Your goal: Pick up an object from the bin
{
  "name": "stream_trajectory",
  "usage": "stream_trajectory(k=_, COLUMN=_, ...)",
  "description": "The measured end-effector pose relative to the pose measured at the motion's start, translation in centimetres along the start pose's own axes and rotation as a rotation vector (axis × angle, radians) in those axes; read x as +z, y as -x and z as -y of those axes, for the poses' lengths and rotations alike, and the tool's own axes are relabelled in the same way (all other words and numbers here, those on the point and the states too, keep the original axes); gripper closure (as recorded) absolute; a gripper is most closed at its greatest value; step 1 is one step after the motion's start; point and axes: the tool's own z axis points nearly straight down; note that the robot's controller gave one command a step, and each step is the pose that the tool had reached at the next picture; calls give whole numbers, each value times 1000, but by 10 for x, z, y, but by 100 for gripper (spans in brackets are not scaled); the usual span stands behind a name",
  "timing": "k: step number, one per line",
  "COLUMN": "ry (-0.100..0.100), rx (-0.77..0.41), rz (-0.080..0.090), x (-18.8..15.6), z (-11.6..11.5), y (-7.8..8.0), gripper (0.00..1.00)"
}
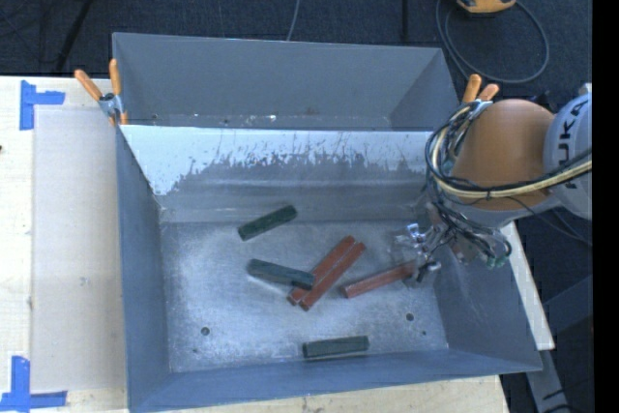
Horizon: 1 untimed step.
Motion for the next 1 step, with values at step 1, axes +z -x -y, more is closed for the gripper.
stream_trajectory(k=1, ry=-2, rx=182, rz=9, x=-108, z=-14, y=-2, gripper=100)
